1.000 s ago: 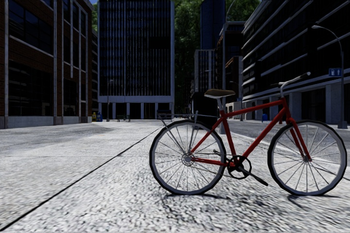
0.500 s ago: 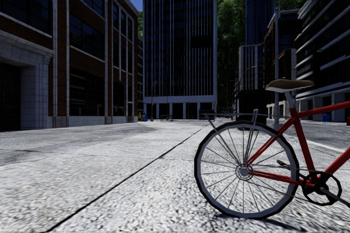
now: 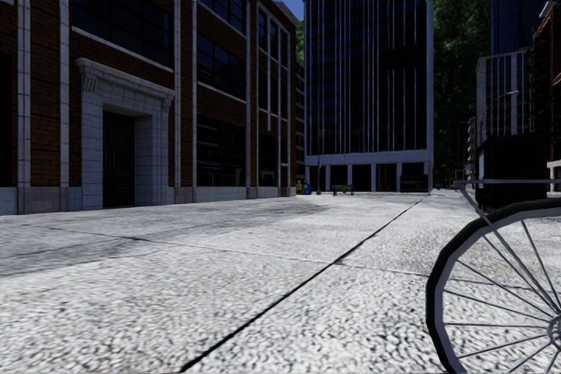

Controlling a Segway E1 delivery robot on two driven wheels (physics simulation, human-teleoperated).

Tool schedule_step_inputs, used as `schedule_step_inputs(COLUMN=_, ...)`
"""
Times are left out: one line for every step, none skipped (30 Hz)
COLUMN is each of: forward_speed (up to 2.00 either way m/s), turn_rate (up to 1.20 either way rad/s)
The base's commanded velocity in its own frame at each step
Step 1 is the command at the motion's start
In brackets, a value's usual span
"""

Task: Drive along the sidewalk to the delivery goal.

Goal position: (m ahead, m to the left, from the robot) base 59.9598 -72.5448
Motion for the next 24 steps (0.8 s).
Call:
schedule_step_inputs(forward_speed=0.82, turn_rate=0.62)
schedule_step_inputs(forward_speed=0.82, turn_rate=0.62)
schedule_step_inputs(forward_speed=0.82, turn_rate=0.62)
schedule_step_inputs(forward_speed=0.82, turn_rate=0.62)
schedule_step_inputs(forward_speed=0.82, turn_rate=0.64)
schedule_step_inputs(forward_speed=0.82, turn_rate=0.69)
schedule_step_inputs(forward_speed=0.82, turn_rate=0.71)
schedule_step_inputs(forward_speed=0.82, turn_rate=0.71)
schedule_step_inputs(forward_speed=0.82, turn_rate=0.71)
schedule_step_inputs(forward_speed=0.82, turn_rate=0.72)
schedule_step_inputs(forward_speed=0.82, turn_rate=0.72)
schedule_step_inputs(forward_speed=0.82, turn_rate=0.72)
schedule_step_inputs(forward_speed=0.82, turn_rate=0.72)
schedule_step_inputs(forward_speed=0.82, turn_rate=0.72)
schedule_step_inputs(forward_speed=0.82, turn_rate=0.72)
schedule_step_inputs(forward_speed=0.82, turn_rate=0.72)
schedule_step_inputs(forward_speed=0.82, turn_rate=0.68)
schedule_step_inputs(forward_speed=0.82, turn_rate=0.68)
schedule_step_inputs(forward_speed=0.82, turn_rate=0.49)
schedule_step_inputs(forward_speed=0.83, turn_rate=0.34)
schedule_step_inputs(forward_speed=0.85, turn_rate=0.27)
schedule_step_inputs(forward_speed=0.85, turn_rate=0.27)
schedule_step_inputs(forward_speed=0.9, turn_rate=0.0)
schedule_step_inputs(forward_speed=0.96, turn_rate=0.0)
